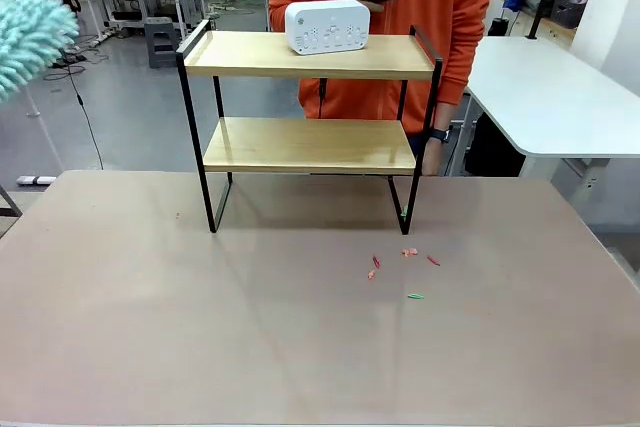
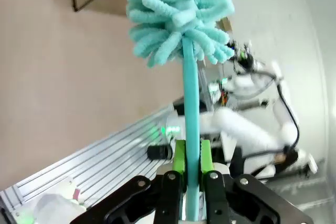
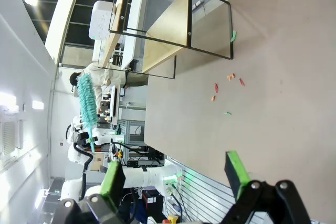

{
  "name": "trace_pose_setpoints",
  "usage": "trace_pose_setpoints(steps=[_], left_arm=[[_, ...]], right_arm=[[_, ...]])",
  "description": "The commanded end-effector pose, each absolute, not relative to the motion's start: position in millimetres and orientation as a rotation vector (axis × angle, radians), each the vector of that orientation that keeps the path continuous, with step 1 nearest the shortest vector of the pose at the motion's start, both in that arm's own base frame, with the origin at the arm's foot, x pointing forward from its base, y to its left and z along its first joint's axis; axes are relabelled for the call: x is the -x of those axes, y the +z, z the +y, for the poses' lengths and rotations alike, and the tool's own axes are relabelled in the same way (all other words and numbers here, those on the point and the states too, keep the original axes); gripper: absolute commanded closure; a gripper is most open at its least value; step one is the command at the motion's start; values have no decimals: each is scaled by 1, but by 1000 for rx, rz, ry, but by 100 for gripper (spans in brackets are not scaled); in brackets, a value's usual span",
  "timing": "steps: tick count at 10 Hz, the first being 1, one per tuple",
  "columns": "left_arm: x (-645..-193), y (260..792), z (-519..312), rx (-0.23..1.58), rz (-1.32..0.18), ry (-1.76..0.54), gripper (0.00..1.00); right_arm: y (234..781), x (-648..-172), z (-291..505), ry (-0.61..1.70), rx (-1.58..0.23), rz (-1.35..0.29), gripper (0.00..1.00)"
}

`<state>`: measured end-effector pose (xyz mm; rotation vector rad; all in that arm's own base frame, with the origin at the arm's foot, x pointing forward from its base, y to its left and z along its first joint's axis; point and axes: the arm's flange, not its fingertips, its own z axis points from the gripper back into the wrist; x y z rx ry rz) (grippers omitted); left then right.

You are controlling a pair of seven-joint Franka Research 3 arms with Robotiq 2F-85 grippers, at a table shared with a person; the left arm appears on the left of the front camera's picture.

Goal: Clean the shelf.
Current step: Clean the remaining tier of the Shelf with the Duster once objects are removed, then hand the Duster back to the human.

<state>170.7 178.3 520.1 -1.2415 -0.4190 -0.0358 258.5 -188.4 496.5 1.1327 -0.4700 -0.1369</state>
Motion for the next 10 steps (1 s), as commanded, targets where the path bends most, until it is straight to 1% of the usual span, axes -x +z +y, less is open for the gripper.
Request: trace_pose_setpoints(steps=[1,2,10], left_arm=[[-204,504,173,1218,-426,225,100],[-171,520,178,1241,-419,-36,100],[-171,520,178,1241,-419,-36,100]], right_arm=[[498,-261,-188,-119,-1148,-501,0],[498,-261,-188,-119,-1148,-501,0],[498,-261,-188,-119,-1148,-501,0]])
